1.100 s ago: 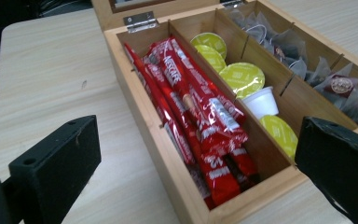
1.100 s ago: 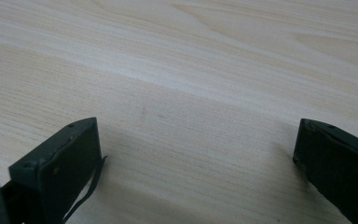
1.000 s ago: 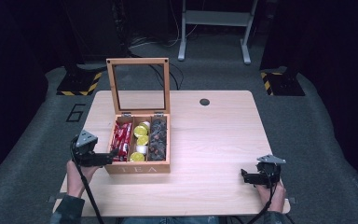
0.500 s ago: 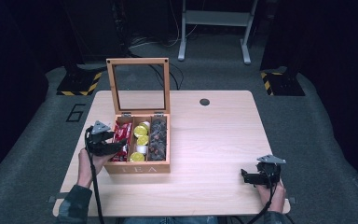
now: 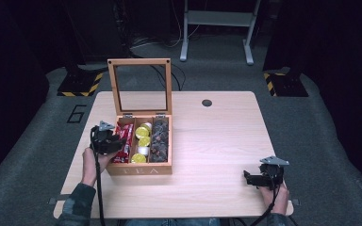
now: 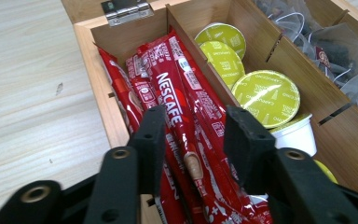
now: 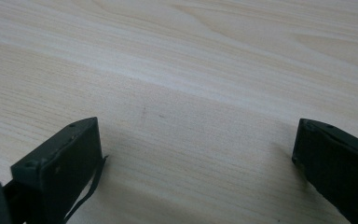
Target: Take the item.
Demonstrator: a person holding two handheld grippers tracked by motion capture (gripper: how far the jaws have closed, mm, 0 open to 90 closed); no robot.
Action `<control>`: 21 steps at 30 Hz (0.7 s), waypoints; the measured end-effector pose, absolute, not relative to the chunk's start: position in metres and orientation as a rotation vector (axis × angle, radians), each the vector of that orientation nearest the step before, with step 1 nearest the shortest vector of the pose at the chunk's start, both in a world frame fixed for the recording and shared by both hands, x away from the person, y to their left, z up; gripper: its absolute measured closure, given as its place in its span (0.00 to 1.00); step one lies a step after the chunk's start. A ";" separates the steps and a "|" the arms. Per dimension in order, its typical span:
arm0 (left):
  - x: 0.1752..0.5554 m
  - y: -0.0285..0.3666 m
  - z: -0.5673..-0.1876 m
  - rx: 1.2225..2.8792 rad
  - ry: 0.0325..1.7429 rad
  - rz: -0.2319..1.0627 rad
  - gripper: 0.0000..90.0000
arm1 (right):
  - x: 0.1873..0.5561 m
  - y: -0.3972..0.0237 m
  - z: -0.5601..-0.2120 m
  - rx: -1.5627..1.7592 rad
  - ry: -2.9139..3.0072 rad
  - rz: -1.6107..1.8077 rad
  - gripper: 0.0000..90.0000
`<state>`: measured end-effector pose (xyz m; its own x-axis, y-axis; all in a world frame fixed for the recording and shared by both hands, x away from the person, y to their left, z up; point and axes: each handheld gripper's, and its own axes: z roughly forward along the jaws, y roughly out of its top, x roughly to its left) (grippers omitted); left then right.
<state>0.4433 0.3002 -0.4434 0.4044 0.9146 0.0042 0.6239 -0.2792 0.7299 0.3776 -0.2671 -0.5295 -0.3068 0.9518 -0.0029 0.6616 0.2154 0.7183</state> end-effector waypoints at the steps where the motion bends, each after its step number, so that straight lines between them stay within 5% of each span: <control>1: 0.444 0.299 -0.444 2.009 1.323 0.586 0.71 | 0.378 -0.267 -0.529 1.490 2.048 0.865 0.01; 21: 0.446 0.296 -0.450 1.987 1.399 0.550 0.91 | 0.378 -0.267 -0.529 1.488 2.049 0.868 0.01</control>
